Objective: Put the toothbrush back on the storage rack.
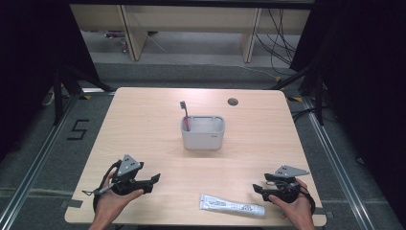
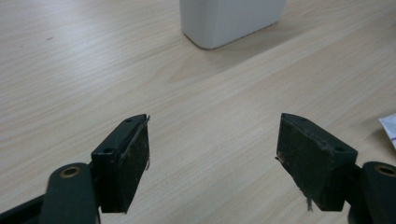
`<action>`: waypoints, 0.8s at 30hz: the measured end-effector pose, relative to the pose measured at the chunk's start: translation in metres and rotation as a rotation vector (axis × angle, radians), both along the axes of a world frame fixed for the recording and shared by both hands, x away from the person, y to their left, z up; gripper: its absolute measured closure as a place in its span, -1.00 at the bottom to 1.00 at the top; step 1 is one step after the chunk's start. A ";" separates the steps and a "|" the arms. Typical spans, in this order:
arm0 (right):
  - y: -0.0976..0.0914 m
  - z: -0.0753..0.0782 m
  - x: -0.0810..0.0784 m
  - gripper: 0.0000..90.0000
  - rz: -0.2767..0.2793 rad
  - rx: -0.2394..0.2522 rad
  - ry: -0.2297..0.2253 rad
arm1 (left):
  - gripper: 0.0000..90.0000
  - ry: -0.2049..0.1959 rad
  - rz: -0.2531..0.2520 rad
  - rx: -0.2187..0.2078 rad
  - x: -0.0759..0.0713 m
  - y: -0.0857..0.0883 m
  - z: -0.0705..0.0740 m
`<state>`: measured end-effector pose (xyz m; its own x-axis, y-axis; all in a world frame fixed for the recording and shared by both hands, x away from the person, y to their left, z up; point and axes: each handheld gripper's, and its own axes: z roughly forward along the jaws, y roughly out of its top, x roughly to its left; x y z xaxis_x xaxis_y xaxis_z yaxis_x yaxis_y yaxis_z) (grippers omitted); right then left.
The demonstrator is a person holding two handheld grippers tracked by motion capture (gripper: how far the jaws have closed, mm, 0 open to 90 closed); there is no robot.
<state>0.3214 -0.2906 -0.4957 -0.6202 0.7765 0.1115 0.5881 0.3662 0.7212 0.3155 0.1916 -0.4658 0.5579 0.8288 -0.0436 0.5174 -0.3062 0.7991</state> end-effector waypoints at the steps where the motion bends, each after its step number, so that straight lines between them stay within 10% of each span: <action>1: 0.000 0.000 0.000 -0.25 0.001 0.000 0.001 | -0.45 0.008 -0.006 0.012 -0.001 0.001 -0.001; 24: 0.001 -0.002 -0.001 -0.46 -0.020 0.027 0.010 | -0.50 0.061 -0.026 0.043 -0.035 0.018 -0.032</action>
<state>0.3205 -0.2898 -0.4974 -0.6035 0.7853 0.1385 0.6021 0.3348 0.7248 0.2804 0.2097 -0.4976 0.5765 0.8160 -0.0424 0.5560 -0.3538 0.7521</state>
